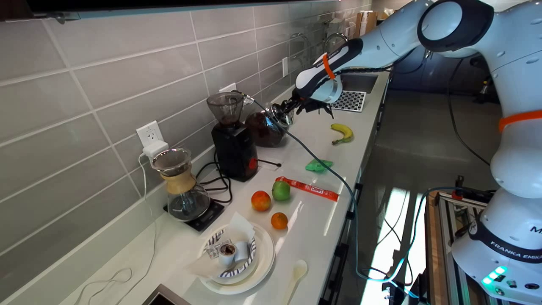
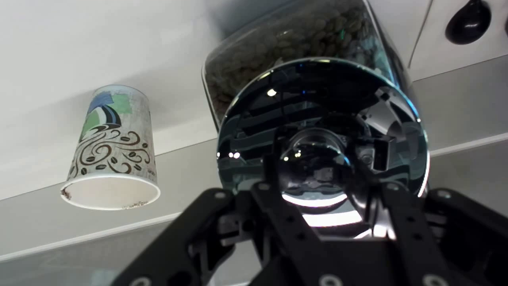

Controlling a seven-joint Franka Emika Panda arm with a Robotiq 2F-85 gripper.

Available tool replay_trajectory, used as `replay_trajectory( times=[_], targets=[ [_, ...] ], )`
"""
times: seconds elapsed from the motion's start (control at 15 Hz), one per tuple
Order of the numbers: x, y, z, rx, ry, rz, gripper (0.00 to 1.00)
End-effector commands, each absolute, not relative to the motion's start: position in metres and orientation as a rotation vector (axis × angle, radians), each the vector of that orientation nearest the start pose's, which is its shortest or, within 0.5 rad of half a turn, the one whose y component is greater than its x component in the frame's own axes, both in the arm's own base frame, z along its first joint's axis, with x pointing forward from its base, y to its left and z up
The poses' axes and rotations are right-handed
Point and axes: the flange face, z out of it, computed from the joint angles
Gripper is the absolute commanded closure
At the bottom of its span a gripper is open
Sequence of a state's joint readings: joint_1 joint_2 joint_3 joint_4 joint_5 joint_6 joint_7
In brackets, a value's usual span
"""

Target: Remove the silver lid from the glass container.

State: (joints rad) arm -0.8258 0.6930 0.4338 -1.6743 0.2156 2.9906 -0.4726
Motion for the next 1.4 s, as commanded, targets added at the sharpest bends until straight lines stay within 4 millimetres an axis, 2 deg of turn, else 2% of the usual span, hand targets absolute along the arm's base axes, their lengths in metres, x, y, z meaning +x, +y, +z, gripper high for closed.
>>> replay_trajectory(
  times=[0.0, 0.33, 0.67, 1.13, 1.33],
  targets=[
    [0.636, -0.348, 0.315, -2.874, 0.479, -1.099, 0.8],
    [0.635, -0.351, 0.324, -2.879, 0.518, -1.106, 0.8],
    [0.635, -0.353, 0.312, -2.896, 0.572, -1.07, 0.8],
    [0.622, -0.366, 0.339, -2.929, 0.689, -1.074, 0.8],
    [0.615, -0.375, 0.347, -2.967, 0.738, -0.998, 0.8]
  ],
)
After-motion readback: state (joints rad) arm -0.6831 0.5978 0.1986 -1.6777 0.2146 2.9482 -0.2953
